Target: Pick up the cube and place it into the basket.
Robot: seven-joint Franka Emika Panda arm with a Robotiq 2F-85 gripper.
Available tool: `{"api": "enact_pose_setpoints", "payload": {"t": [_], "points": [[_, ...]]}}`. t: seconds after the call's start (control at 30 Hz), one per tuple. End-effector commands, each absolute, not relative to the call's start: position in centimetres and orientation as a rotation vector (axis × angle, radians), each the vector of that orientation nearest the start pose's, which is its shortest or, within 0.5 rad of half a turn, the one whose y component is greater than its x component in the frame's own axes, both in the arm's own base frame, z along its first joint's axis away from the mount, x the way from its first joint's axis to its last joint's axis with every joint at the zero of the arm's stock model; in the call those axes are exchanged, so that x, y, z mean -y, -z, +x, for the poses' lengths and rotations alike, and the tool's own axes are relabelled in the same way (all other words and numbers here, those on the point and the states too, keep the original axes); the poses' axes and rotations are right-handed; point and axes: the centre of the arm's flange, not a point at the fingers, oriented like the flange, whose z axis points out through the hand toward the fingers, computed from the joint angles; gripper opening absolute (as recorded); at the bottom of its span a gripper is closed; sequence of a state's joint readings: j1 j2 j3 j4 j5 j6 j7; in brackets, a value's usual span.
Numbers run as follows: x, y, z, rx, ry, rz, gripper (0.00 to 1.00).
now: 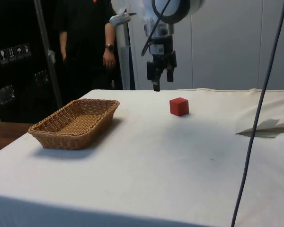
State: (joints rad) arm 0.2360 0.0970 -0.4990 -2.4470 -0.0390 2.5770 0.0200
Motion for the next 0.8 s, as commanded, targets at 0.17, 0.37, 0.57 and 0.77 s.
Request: {"api": "enact_pose_setpoints", "payload": {"t": [0.17,0.37,0.57,0.77], "points": [[13.9,-25.8,46.3,-0.431,0.064,-3.191,1.0],[15.0,-24.6,45.5,-0.462,0.06,-3.199,1.0],[15.7,-23.5,44.7,-0.488,0.058,-3.207,1.0],[16.3,-21.8,43.8,-0.523,0.064,-3.216,1.0]]}}
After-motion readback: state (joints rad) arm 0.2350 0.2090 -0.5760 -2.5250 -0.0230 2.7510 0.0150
